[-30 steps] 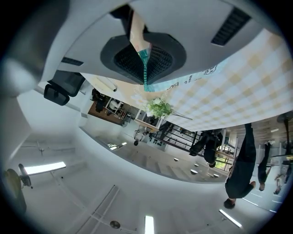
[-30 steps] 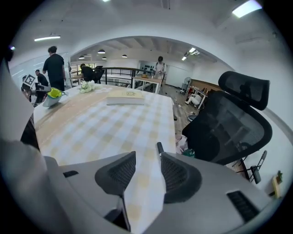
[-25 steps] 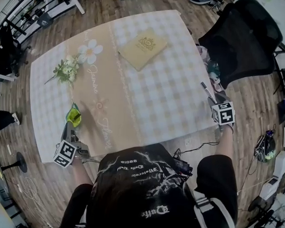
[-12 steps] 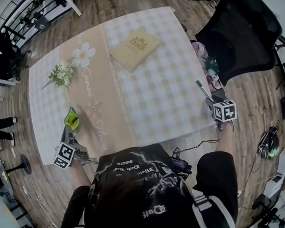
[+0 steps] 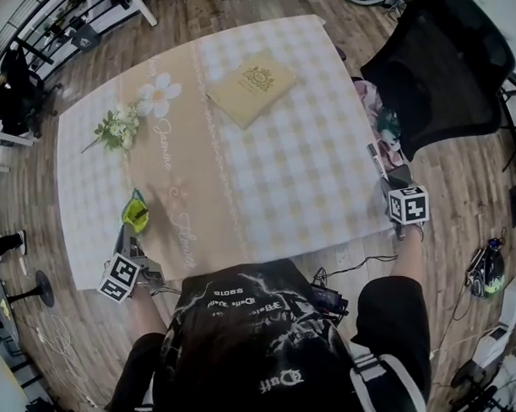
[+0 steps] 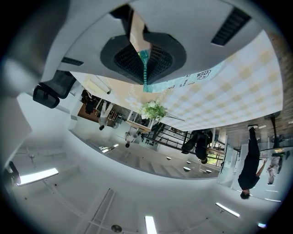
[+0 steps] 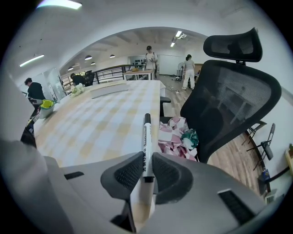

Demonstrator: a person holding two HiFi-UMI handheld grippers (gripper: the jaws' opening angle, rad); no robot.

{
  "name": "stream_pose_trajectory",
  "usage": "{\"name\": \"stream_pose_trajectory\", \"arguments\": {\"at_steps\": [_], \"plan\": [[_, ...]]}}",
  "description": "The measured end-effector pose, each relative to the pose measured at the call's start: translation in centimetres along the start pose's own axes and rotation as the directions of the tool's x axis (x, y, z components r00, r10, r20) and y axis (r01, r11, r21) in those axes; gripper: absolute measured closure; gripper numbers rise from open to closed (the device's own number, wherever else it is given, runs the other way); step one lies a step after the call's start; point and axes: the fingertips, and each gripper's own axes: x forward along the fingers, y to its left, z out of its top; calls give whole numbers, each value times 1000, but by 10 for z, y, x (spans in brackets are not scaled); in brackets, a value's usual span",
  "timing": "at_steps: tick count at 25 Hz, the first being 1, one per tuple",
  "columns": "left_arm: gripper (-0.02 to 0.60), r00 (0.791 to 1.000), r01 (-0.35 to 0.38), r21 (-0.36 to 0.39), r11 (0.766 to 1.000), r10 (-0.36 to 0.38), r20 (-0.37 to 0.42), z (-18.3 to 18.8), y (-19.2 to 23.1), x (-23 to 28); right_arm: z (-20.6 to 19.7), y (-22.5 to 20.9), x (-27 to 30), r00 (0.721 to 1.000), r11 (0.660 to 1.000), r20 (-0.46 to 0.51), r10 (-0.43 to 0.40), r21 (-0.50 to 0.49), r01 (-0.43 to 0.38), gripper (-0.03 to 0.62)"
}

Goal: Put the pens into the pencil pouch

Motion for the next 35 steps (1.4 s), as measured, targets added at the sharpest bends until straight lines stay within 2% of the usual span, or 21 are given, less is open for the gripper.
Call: {"name": "stream_pose_trajectory", "arguments": {"at_steps": [6, 15, 21, 28, 31, 35], "plan": [[548, 1000, 19, -10, 1000, -19, 5, -1, 1, 0, 13, -1, -18, 996, 997, 55, -73, -4, 74, 520], [548, 998, 59, -9, 998, -59, 15, 2, 3, 0, 52, 44, -53, 989, 979, 107, -102, -167, 119, 519], [548, 997, 78, 4, 997, -78, 28, 12, 12, -8, 81, 100, -69, 987, 951, 135, -92, -283, 127, 519], [548, 992, 123, 27, 992, -123, 24, 19, 16, -11, 120, 185, -78, 983, 916, 182, -23, -390, 94, 519], [548, 990, 141, 47, 989, -141, 14, 22, 17, -13, 136, 228, -79, 981, 892, 191, 25, -448, 64, 519], [548, 987, 159, 62, 985, -159, 4, 26, 19, -14, 156, 284, -77, 978, 842, 189, 91, -539, 26, 519]]}}
